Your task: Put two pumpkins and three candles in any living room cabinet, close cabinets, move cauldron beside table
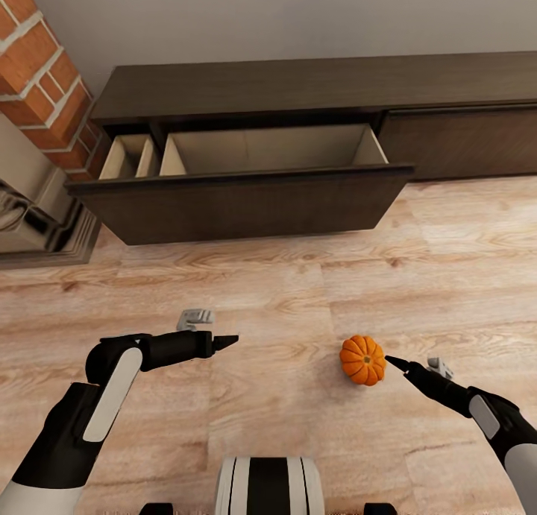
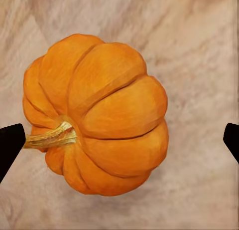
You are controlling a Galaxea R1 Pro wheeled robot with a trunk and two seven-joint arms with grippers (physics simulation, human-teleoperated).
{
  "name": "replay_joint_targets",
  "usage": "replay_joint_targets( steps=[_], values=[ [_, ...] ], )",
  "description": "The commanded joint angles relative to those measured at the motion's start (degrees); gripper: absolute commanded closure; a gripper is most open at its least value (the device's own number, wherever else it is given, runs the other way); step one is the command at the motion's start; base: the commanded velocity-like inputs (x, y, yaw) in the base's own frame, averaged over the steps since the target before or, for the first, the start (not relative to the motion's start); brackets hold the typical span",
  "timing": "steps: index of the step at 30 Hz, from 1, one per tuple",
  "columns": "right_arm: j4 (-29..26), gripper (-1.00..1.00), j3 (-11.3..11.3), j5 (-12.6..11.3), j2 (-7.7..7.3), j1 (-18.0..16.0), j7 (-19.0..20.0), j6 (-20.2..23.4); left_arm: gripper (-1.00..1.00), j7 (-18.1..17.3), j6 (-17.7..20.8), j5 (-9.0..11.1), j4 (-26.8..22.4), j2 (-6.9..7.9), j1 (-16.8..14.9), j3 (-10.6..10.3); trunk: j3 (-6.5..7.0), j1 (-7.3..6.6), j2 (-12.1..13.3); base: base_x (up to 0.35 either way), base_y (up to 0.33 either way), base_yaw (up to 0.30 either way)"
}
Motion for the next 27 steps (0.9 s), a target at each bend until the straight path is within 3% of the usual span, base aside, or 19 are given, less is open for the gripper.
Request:
replay_joint_targets(
  steps=[1,15,27],
  values=[
    [0.0,-1.0,-0.2,-0.3,-0.06,0.0,0.2,0.5,-1.0,-0.6,0.1,-0.5,0.0,0.03,0.0,0.0,-0.26,0.01,0.0,0.0,0.0,0.0],
    [0.0,-1.0,-0.2,-0.4,-0.5,0.0,0.6,0.4,-1.0,-0.5,0.1,-0.6,0.0,0.0,0.0,-0.1,-2.25,0.25,-0.1,0.0,0.0,0.0],
    [0.1,-1.0,-0.3,-0.4,-0.52,0.0,1.9,0.4,-1.0,-0.5,0.1,-0.6,0.0,-0.04,0.0,0.0,-2.25,0.25,-0.1,0.0,0.0,0.0]
  ],
)
